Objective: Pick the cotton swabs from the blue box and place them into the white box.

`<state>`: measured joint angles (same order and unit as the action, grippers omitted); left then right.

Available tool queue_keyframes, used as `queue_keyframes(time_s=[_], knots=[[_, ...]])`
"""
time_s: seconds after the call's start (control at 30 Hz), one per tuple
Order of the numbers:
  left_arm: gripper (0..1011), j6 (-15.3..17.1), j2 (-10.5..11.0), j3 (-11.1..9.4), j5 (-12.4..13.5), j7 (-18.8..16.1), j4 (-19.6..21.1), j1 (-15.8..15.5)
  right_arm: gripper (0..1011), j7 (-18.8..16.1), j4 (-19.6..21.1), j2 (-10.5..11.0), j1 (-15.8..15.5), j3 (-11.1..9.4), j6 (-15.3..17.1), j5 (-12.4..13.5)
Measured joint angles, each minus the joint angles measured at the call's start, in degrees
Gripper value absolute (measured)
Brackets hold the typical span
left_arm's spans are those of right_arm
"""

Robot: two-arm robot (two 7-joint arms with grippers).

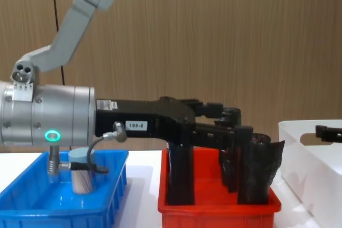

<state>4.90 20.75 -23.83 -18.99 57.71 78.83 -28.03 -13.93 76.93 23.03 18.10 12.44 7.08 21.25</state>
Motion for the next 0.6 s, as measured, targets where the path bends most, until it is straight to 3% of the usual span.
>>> queue_keyframes(time_s=[0.6], knots=[[1004,-0.95,0.29,-0.53,1.71,-13.28,3.36,3.33,1001,5.45,13.16,-2.02,-10.23,0.28,-2.76,-2.63]])
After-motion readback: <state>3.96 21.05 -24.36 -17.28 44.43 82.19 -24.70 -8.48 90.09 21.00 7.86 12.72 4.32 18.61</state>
